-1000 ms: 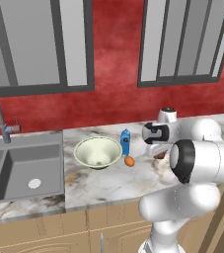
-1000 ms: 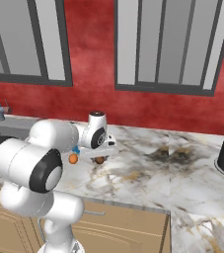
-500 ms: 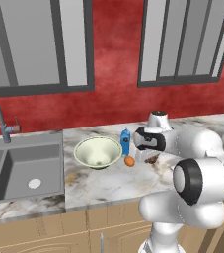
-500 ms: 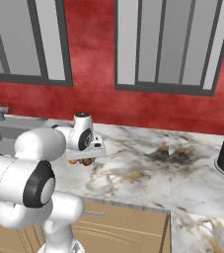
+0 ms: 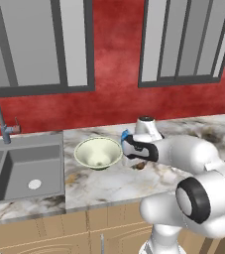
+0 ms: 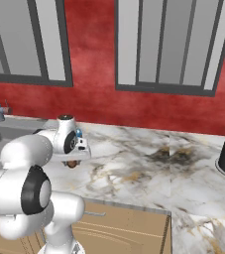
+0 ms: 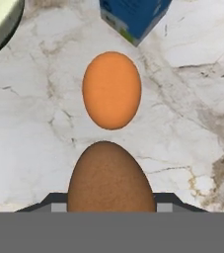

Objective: Gather the eggs and milk located in the vicinity of the sink area and place them right next to the bowl.

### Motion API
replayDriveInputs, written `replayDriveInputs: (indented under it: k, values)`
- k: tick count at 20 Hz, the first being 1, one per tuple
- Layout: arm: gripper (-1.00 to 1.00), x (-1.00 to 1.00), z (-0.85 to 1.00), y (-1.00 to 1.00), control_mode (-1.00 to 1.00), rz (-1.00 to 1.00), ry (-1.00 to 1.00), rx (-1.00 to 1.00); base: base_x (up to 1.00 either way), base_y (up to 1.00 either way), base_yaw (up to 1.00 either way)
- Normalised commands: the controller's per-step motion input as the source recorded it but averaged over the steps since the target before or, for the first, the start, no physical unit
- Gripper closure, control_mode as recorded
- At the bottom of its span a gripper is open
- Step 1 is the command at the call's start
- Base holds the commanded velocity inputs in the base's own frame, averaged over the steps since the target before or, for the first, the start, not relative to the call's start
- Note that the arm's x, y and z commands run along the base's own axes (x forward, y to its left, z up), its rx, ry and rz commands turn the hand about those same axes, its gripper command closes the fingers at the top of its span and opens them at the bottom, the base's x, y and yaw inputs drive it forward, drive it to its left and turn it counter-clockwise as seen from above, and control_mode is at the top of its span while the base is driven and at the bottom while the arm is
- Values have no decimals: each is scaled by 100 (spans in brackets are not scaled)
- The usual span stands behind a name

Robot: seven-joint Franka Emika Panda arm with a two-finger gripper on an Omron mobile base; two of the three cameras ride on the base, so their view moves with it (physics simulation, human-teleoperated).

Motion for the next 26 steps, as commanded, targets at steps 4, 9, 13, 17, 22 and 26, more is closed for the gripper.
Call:
replayDriveInputs:
  k: [4, 9, 13, 17, 22, 26]
  values:
    - [100, -24, -2, 53, -100, -6, 0, 4, 0, 0, 0]
    - [100, -33, -7, 28, -100, -7, -2, 7, 0, 0, 0]
    - [100, -29, -33, 18, -100, -1, -13, 8, 0, 0, 0]
    - [100, -3, -49, 5, -100, 1, -17, 1, 0, 0, 0]
    - [100, 1, -25, 13, -100, 1, -26, 0, 0, 0, 0]
    - [100, 0, -21, 3, -100, 0, -9, 0, 0, 0, 0]
